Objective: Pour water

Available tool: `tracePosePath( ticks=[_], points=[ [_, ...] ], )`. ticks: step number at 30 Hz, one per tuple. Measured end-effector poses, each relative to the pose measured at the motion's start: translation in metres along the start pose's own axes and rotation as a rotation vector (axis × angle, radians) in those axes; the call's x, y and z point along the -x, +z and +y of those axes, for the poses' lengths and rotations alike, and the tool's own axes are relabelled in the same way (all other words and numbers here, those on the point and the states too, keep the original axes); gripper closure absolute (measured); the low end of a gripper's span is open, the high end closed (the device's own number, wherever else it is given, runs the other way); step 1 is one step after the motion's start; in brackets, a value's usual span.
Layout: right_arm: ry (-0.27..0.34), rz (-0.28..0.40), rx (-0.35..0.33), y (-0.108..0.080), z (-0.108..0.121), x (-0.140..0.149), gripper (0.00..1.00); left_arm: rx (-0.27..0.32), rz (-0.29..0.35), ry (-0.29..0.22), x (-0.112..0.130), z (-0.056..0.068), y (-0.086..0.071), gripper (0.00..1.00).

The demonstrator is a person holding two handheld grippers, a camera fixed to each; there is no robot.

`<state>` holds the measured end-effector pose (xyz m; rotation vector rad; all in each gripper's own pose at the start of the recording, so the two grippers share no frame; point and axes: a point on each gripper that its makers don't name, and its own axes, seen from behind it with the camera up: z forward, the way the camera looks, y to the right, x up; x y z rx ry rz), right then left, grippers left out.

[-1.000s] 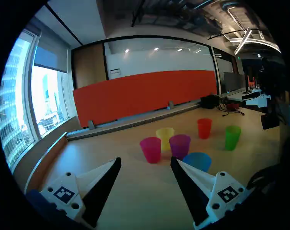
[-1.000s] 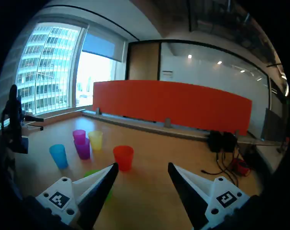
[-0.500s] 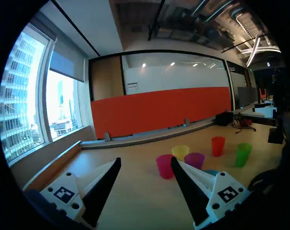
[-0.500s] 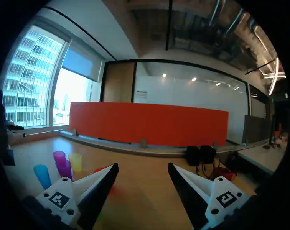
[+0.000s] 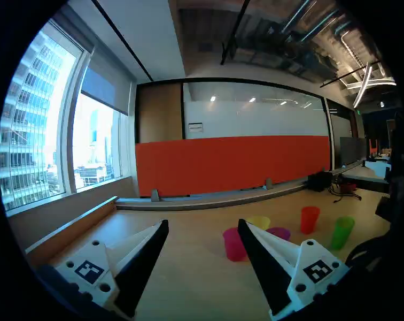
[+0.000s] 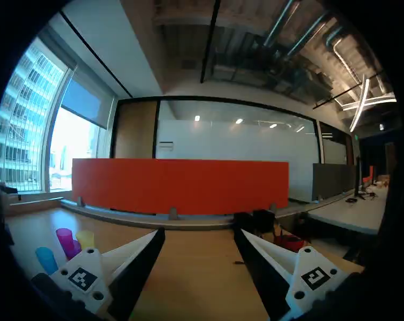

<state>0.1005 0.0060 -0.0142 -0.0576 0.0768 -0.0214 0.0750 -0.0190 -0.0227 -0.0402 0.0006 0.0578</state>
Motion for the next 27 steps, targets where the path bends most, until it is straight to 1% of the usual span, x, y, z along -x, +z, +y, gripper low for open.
tracePosePath(
  ticks=[6, 11, 14, 17, 21, 27],
  points=[
    [0.003, 0.001, 0.016, -0.004, 0.002, -0.002, 0.00, -0.039, -0.001, 0.041, 0.010, -0.007, 0.007, 0.04],
    [0.005, 0.002, 0.026, -0.006, 0.005, -0.002, 0.00, -0.058, 0.013, 0.071, 0.015, -0.007, 0.012, 0.04],
    [0.007, 0.000, 0.032, -0.007, 0.005, -0.004, 0.00, -0.067, 0.025, 0.078, 0.018, -0.007, 0.014, 0.04],
    [0.011, 0.003, 0.036, -0.008, 0.005, -0.007, 0.00, -0.072, 0.034, 0.067, 0.023, -0.006, 0.016, 0.04],
    [0.016, 0.006, 0.039, -0.007, 0.003, -0.009, 0.00, -0.075, 0.039, 0.032, 0.032, -0.005, 0.019, 0.04],
    [0.019, -0.007, 0.038, -0.007, 0.000, -0.010, 0.00, -0.076, 0.039, -0.013, 0.046, -0.006, 0.021, 0.04]
  ],
)
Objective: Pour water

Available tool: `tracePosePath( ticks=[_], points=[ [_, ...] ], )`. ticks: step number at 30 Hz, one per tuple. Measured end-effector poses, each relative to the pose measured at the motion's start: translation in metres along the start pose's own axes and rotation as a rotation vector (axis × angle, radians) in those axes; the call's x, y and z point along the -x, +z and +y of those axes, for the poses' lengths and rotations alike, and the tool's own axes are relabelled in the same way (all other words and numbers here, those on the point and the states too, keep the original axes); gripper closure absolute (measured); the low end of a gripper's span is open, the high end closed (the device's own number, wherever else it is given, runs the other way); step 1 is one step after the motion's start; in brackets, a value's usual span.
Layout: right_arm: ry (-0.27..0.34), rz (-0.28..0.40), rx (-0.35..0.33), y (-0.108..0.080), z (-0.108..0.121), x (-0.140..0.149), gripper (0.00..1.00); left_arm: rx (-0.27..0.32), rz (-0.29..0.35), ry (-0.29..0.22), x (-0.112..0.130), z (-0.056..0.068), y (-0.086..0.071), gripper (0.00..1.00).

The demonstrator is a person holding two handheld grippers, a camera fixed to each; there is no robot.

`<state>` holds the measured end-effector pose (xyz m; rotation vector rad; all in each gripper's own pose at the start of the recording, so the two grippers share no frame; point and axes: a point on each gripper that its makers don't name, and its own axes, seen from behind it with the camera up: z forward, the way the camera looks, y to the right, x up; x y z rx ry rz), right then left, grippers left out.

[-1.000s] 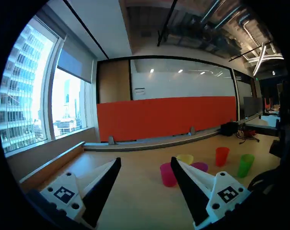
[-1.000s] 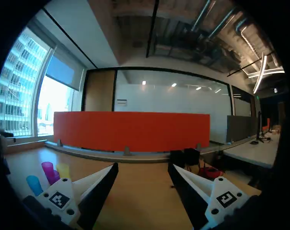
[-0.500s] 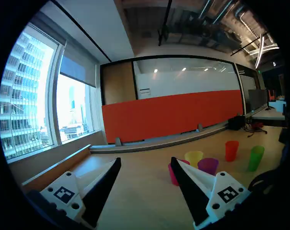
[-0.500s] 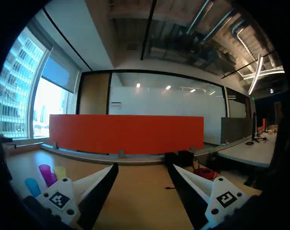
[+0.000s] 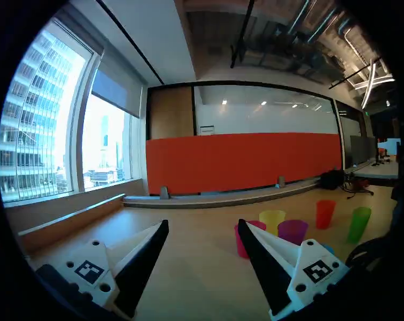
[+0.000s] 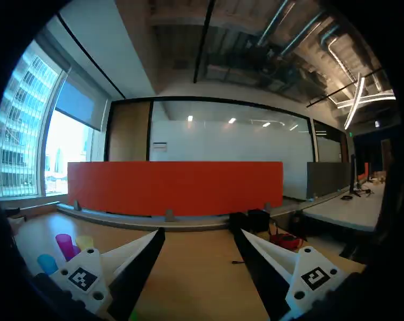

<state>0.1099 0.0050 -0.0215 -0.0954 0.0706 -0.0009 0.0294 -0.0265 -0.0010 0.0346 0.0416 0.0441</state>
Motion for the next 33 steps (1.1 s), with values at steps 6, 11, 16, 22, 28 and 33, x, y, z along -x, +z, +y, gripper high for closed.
tracePosePath(
  ticks=[6, 11, 16, 22, 28, 33],
  points=[
    [-0.019, -0.005, -0.002, 0.001, -0.007, -0.001, 0.00, 0.001, -0.013, -0.030, 0.013, 0.001, 0.001, 0.04],
    [-0.031, -0.008, -0.005, 0.002, -0.013, -0.001, 0.00, 0.001, -0.024, -0.048, 0.023, 0.004, 0.001, 0.04],
    [-0.031, -0.014, -0.007, 0.004, -0.014, 0.001, 0.00, 0.007, -0.029, -0.051, 0.026, 0.010, 0.000, 0.04],
    [-0.023, -0.012, -0.011, 0.005, -0.015, 0.001, 0.00, 0.016, -0.032, -0.054, 0.027, 0.020, 0.000, 0.04],
    [-0.026, -0.008, -0.003, 0.003, -0.009, -0.001, 0.00, 0.020, -0.037, -0.050, 0.028, 0.023, 0.000, 0.04],
    [-0.024, -0.007, 0.003, 0.002, -0.004, 0.000, 0.00, 0.019, -0.040, -0.049, 0.028, 0.023, 0.000, 0.04]
  ],
)
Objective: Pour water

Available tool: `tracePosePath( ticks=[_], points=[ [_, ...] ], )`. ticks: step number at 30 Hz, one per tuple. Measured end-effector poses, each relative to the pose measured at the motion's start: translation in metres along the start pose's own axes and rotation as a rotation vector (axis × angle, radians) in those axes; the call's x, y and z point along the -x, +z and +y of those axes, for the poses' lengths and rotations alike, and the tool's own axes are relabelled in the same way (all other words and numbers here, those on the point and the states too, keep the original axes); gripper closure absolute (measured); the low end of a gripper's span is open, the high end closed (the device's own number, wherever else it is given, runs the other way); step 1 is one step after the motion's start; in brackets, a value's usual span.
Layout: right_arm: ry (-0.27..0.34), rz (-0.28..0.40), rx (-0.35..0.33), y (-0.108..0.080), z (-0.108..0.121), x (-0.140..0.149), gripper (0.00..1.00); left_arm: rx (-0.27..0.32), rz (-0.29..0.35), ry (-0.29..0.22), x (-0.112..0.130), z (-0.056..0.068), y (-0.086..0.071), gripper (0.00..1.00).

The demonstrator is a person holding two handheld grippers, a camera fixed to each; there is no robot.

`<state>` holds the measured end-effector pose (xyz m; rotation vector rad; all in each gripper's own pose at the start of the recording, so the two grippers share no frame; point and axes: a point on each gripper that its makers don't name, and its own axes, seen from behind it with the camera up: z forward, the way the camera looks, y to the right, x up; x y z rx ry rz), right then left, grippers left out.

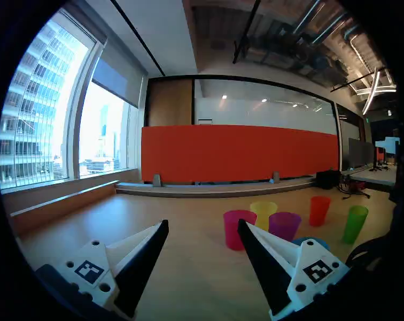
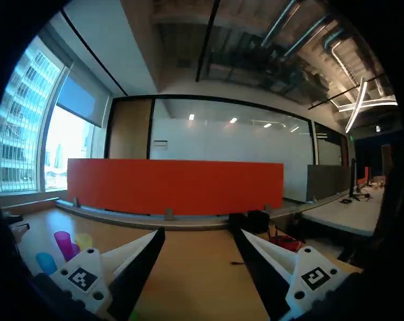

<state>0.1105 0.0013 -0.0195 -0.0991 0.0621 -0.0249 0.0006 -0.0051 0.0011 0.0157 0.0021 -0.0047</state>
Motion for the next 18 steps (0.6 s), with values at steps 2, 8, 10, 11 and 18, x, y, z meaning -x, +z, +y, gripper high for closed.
tracePosePath(
  ticks=[2, 8, 10, 11, 18],
  points=[
    [0.001, -0.001, 0.003, -0.0002, 0.0013, 0.0011, 0.00, 0.000, 0.000, 0.001, 0.0001, 0.0004, -0.0001, 0.04],
    [-0.003, 0.000, 0.005, -0.0022, 0.0031, -0.0003, 0.00, 0.000, -0.002, 0.003, 0.0005, 0.0004, -0.0008, 0.04],
    [-0.005, 0.003, 0.005, -0.0031, 0.0039, -0.0012, 0.00, 0.000, -0.002, 0.003, 0.0005, 0.0002, -0.0009, 0.04],
    [-0.005, 0.004, 0.005, -0.0035, 0.0043, -0.0015, 0.00, 0.000, -0.002, 0.003, 0.0005, 0.0002, -0.0009, 0.04],
    [-0.011, 0.026, 0.003, -0.0077, 0.0087, -0.0061, 0.00, 0.000, -0.002, 0.004, -0.0001, 0.0002, -0.0006, 0.04]
  ],
)
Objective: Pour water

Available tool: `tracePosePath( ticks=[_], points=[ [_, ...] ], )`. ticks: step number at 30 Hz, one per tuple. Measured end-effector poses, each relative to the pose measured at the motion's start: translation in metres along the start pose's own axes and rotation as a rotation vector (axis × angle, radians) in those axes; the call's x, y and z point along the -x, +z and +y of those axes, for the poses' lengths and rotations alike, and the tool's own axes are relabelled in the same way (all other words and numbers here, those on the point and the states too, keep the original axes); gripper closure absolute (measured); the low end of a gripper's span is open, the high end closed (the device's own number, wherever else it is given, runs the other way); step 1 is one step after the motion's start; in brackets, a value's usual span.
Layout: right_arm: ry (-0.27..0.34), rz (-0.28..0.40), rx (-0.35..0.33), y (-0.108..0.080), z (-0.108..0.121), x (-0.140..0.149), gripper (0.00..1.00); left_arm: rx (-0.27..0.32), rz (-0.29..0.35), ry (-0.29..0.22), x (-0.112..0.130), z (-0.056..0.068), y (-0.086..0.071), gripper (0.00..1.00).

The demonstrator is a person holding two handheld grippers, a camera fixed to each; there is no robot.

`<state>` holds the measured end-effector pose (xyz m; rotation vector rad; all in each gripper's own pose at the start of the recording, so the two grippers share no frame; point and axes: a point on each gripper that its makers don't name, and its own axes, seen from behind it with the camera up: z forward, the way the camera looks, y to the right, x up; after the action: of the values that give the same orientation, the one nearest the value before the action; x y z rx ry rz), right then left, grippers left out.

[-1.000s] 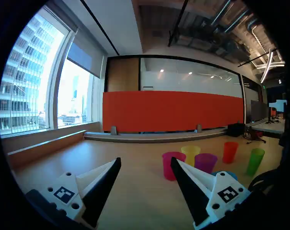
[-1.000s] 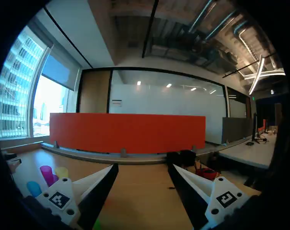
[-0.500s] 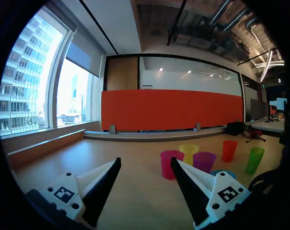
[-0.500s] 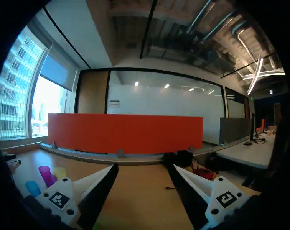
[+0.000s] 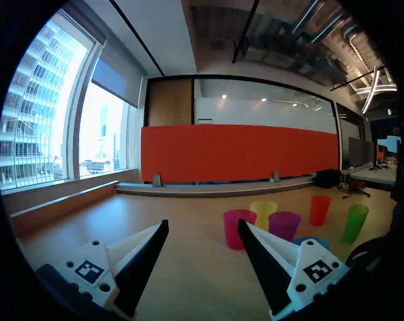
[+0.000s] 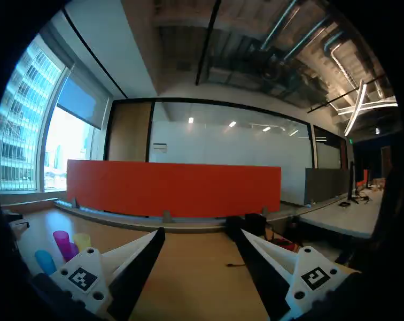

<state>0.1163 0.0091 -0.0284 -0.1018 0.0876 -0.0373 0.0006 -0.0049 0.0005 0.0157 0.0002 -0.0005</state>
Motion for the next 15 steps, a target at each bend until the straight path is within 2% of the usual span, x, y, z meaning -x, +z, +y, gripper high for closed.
tracePosePath(
  ticks=[15],
  points=[
    [-0.018, 0.025, -0.043, 0.003, 0.000, 0.014, 0.00, 0.000, 0.000, 0.000, 0.000, 0.000, 0.000, 0.04]
  ],
)
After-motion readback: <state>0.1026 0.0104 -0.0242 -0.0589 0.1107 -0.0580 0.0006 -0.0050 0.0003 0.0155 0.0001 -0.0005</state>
